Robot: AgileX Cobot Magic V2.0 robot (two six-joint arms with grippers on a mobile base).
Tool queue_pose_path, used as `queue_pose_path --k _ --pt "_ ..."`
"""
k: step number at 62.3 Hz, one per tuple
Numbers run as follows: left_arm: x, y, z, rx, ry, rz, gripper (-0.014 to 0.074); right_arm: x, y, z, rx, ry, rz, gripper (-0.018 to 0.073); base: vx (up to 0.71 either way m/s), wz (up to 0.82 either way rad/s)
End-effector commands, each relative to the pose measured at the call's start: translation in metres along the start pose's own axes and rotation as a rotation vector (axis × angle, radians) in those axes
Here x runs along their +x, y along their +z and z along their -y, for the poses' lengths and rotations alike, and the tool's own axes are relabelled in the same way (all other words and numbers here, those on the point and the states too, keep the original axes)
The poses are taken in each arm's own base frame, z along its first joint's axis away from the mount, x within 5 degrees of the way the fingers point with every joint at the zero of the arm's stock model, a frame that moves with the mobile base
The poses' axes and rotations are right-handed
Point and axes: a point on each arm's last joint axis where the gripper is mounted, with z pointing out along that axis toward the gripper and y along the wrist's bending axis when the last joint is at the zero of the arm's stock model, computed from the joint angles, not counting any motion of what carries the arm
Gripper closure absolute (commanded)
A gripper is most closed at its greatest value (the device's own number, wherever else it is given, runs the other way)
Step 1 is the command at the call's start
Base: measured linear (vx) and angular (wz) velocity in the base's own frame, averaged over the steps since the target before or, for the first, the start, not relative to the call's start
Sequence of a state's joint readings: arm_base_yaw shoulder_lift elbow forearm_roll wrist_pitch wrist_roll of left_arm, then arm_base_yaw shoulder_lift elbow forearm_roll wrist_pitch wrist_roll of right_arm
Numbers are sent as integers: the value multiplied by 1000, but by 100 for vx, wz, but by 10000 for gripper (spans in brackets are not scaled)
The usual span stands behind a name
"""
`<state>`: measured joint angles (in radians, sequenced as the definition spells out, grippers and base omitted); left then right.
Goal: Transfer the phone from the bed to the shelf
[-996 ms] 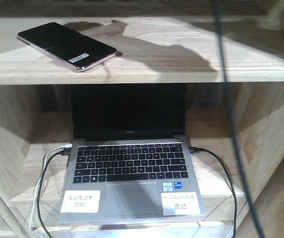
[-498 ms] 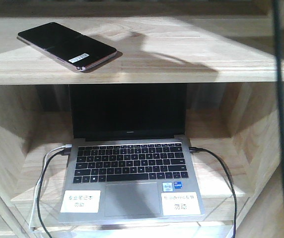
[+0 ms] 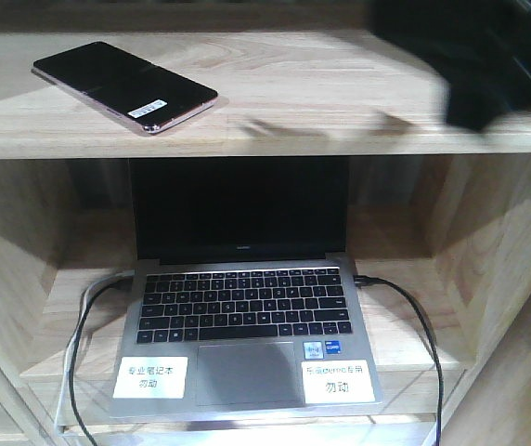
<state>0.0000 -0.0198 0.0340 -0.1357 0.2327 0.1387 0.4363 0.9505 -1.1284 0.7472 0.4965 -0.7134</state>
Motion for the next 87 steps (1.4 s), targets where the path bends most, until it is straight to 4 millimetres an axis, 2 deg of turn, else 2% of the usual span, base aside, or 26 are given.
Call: queue_pose_path --k 1,25,41,57,87 --pt "-6 0 -1 -4 -12 77 596 -4 -26 -2 77 -3 133 571 0 0" --pt "-6 0 -1 -4 -12 77 596 51 -85 -21 104 -2 189 566 0 0" --pt "-6 0 -1 -4 -12 77 596 78 -110 -31 103 -11 224 565 0 0" --pt "-6 0 -1 -4 -12 77 596 98 -117 -34 102 -11 220 565 0 0" --pt "-6 0 -1 -4 -12 77 596 98 -116 -33 103 -11 219 564 0 0"
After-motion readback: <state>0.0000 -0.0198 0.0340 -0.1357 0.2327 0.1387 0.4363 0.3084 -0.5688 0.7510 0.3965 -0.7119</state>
